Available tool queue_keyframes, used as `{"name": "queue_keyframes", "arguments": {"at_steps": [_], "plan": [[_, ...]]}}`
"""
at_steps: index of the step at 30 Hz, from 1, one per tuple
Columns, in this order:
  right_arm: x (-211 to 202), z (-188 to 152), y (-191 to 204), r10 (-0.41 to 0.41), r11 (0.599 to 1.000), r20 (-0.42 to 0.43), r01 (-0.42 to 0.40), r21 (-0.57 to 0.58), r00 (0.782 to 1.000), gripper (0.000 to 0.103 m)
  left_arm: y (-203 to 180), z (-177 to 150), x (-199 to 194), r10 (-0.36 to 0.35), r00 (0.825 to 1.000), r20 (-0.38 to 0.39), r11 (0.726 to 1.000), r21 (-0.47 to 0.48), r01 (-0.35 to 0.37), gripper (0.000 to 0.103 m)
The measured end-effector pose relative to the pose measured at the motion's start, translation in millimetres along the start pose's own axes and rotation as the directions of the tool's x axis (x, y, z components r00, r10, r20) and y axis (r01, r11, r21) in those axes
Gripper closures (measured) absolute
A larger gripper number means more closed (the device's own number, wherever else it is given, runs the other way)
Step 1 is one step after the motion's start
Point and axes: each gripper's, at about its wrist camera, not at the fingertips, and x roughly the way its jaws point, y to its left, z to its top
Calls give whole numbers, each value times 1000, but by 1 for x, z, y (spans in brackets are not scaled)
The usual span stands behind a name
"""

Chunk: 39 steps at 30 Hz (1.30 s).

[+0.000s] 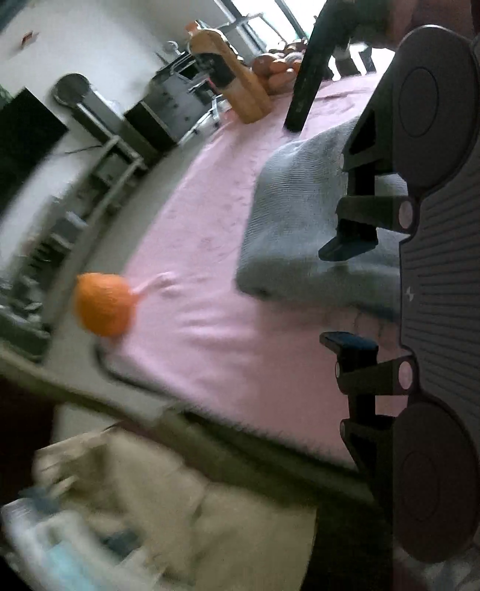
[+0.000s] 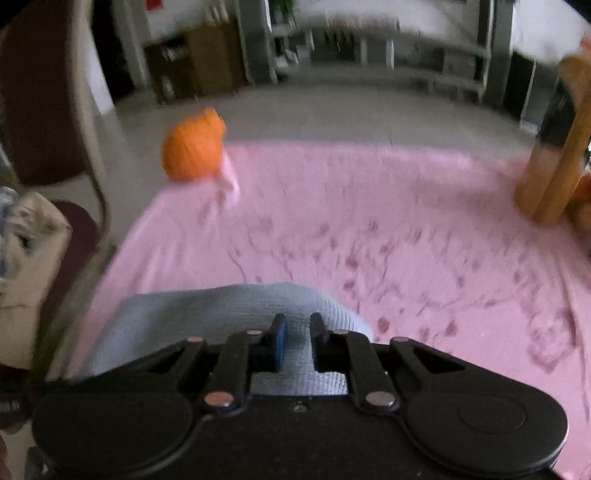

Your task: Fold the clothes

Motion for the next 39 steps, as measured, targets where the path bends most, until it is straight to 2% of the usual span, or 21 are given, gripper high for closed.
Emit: {"name": "queue_keyframes", "arguments": {"at_steps": [1, 2, 3, 4, 6, 8, 10, 12, 15, 18, 20, 23, 25, 27, 28, 31, 34, 38, 39], "plan": [[-15, -2, -4, 4, 1000, 20, -4, 7, 1000, 79, 1, -4, -8, -9, 1000, 18, 1000, -5, 9, 65], [-29, -6, -10, 8, 1000, 29, -9, 22, 1000, 76, 3, -8, -16, -18, 999, 35, 1000, -10, 19, 67], [-43, -10, -17, 13, 999, 36, -14, 38, 999, 76, 4, -11, -23, -35, 998, 49, 999, -16, 35, 69], [-53, -15, -23, 22, 998, 27, -24, 62, 999, 76, 4, -14, -25, -79, 996, 49, 996, -26, 80, 77], [-70, -27, -37, 60, 991, 10, -61, 122, 998, 75, 0, -18, -27, -137, 990, 42, 990, -21, 138, 84], [-80, -42, -47, 106, 978, -1, -104, 179, 994, 76, -12, -23, -19, -100, 995, 24, 994, 36, 99, 84], [-80, -51, -46, 129, 976, -17, -124, 178, 991, 76, -25, -29, -8, -36, 999, -4, 993, 111, 37, 87], [-75, -59, -40, 134, 980, -27, -128, 153, 991, 78, -35, -36, 4, 31, 999, -30, 982, 189, -24, 85], [-63, -75, -27, 122, 987, -58, -115, 112, 991, 79, -37, -43, 16, 108, 992, -63, 969, 229, -91, 76], [-44, -95, -17, 33, 999, -106, -31, 25, 994, 78, -32, -44, 21, 104, 990, -94, 973, 217, -81, 67], [-41, -103, -18, 31, 999, -101, -30, 14, 994, 78, -32, -46, 21, 113, 989, -92, 971, 221, -91, 62], [-41, -96, -27, 52, 997, -136, -45, 55, 989, 78, -33, -47, 17, 107, 991, -76, 974, 207, -89, 62], [-50, -93, -31, 81, 993, -120, -70, 96, 989, 79, -30, -48, 11, 93, 994, -63, 978, 191, -80, 63], [-68, -93, -37, 112, 985, -71, -101, 138, 991, 79, -27, -46, 2, 62, 997, -44, 983, 174, -53, 66], [-77, -93, -39, 117, 983, -54, -108, 150, 992, 79, -26, -46, -4, 44, 999, -25, 985, 168, -39, 73], [-100, -93, -50, 132, 975, -16, -127, 184, 991, 79, -26, -43, -22, -22, 999, 49, 987, 160, 14, 73], [-105, -99, -57, 152, 969, -49, -138, 207, 987, 79, -36, -45, -23, -69, 995, 71, 978, 201, 53, 76], [-94, -112, -54, 200, 962, -115, -173, 210, 973, 87, -54, -51, -2, 30, 999, 40, 955, 295, -41, 79], [-88, -114, -51, 198, 965, -133, -169, 203, 971, 87, -54, -51, 1, 51, 998, 30, 952, 302, -58, 75]]}}
